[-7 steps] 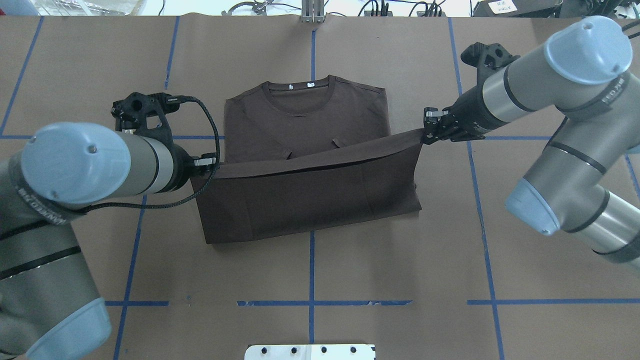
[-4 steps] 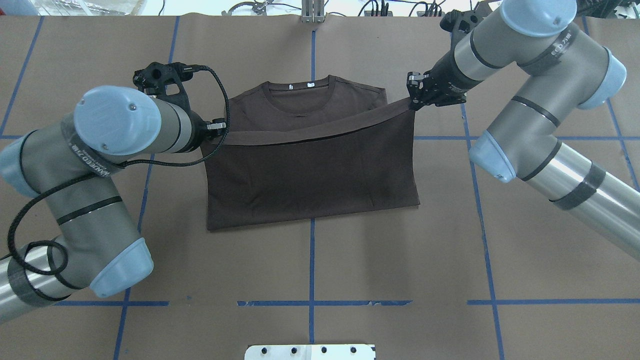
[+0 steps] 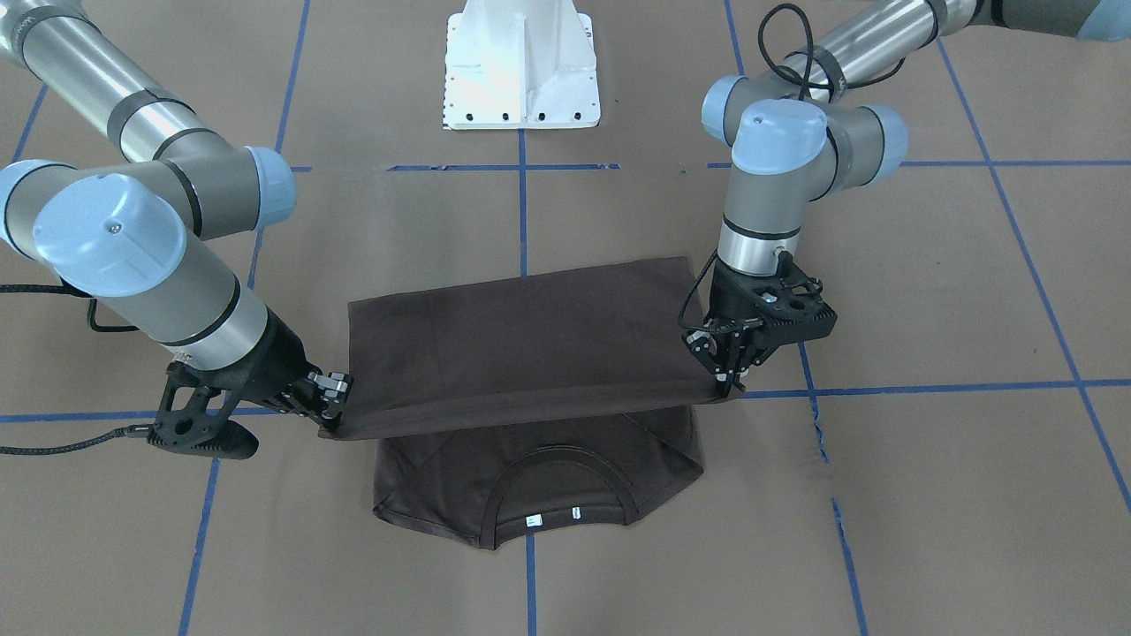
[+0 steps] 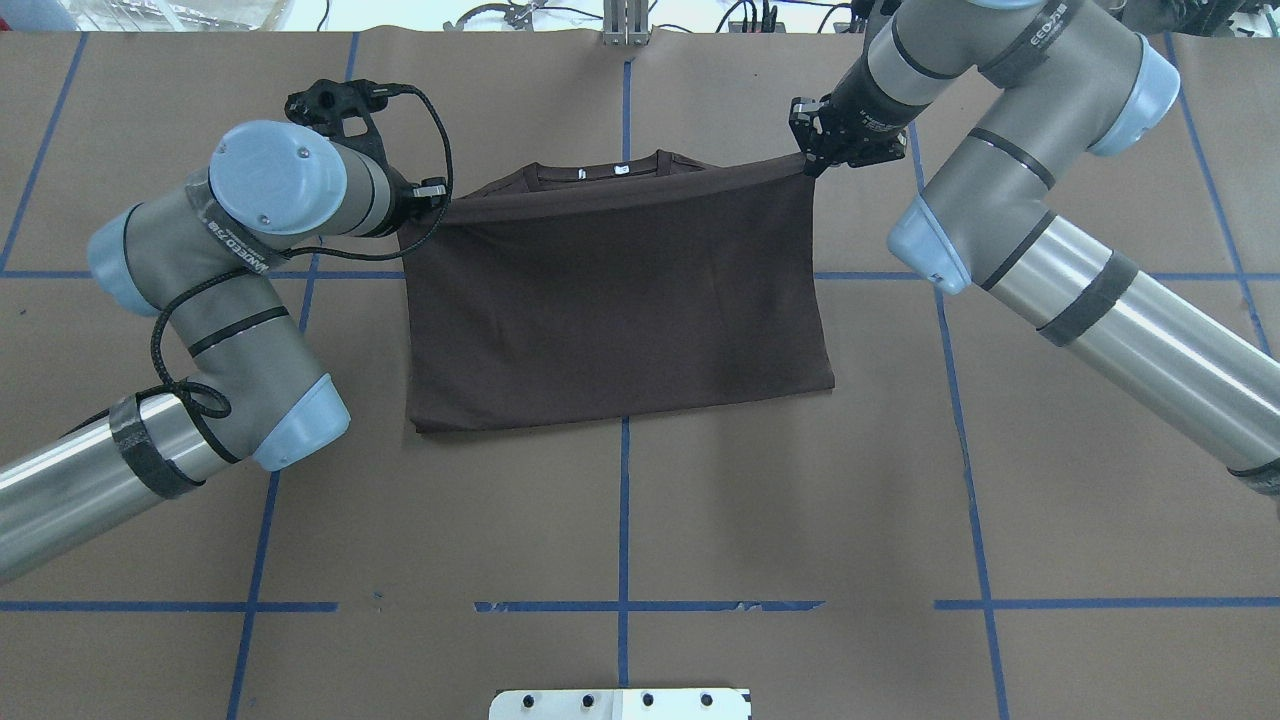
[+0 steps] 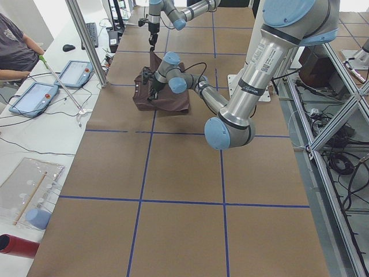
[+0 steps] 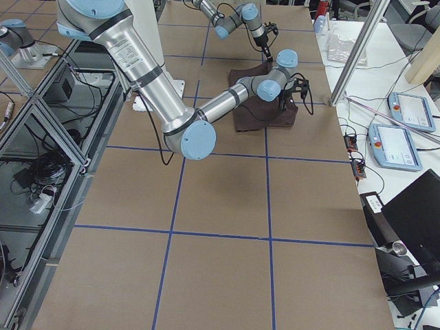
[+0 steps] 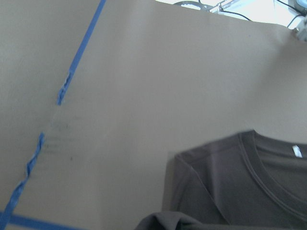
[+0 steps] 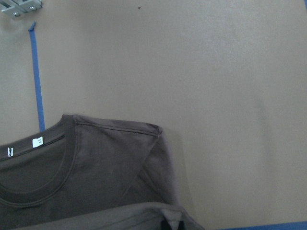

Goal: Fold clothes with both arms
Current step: 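Lift the hem with both grippers and fold it toward the collar, then open both grippers to release the hem near the collar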

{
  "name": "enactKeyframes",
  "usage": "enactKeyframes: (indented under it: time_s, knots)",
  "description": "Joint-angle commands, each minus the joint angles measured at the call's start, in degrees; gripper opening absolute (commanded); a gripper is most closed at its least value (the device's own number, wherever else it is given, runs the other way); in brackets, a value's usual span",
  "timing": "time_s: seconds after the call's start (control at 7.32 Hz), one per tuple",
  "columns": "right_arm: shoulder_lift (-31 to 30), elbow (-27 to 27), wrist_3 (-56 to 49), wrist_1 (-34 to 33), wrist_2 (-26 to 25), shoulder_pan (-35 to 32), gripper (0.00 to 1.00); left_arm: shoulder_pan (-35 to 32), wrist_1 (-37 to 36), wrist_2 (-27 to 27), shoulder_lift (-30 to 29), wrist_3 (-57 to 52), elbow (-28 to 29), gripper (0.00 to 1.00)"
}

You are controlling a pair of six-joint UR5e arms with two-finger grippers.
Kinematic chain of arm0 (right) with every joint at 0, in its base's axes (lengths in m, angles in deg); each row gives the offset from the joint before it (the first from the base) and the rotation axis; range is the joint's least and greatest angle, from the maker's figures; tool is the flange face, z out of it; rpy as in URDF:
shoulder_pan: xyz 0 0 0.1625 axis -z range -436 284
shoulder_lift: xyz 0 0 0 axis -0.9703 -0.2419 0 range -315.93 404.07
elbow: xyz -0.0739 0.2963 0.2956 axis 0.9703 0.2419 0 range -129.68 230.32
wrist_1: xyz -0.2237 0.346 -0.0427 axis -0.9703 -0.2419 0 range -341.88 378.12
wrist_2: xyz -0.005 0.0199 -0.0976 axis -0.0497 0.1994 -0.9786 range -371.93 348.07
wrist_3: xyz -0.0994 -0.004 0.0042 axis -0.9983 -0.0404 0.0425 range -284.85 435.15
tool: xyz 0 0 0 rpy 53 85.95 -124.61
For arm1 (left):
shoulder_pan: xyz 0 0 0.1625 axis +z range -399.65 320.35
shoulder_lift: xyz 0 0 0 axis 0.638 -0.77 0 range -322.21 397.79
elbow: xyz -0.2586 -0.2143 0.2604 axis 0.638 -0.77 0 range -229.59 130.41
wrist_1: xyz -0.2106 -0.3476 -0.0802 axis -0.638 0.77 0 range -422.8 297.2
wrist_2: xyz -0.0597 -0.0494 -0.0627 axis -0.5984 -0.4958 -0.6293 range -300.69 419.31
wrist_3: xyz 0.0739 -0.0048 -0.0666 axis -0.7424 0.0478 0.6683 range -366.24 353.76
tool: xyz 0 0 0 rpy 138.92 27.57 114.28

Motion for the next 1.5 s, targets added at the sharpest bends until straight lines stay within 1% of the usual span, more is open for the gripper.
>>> enactKeyframes:
  time_s: [0.0, 0.27, 0.55, 0.68, 0.82, 0.96, 1.09, 1.23, 1.37]
  knots:
    - [2.39, 4.19, -0.15, 0.01, -0.01, -0.37, 0.00, -0.97, 3.89, 0.00, -2.07, -0.57, 5.50, 0.00]
    - [6.33, 8.66, -0.24, 0.01, -0.44, -0.37, 0.00, -0.98, 3.90, 0.00, -2.60, -0.48, 5.60, 0.00]
    - [6.35, 10.70, -0.24, 3.68, -0.53, -0.37, 0.00, -0.97, 3.99, 0.00, -3.04, -0.48, 5.61, 0.00]
    - [6.44, 10.62, -0.16, 3.79, -0.45, -0.28, 0.00, -0.97, 3.99, 0.00, -3.39, -0.48, 5.61, 0.13]
    - [6.35, 10.62, -0.07, 3.79, -0.27, -0.19, 0.00, -0.89, 3.90, 0.00, -3.56, -0.39, 5.69, 0.77]
    - [5.92, 10.62, -0.42, 3.79, -0.27, -0.11, 0.93, -0.89, 3.47, -0.09, -3.65, -0.57, 5.78, 1.00]
    - [5.82, 10.45, -0.42, 3.79, 0.08, -0.19, 1.00, -0.97, 3.55, -0.17, -3.83, -0.57, 5.87, 1.00]
    - [5.13, 9.14, -0.77, 3.79, 0.60, -0.28, 1.00, -0.97, 3.55, -0.52, -3.92, -0.57, 5.87, 1.00]
    - [-0.19, 3.65, -0.34, 3.88, 1.39, -0.19, 1.00, -0.97, 3.38, -1.74, -3.92, -0.57, 5.78, 1.00]
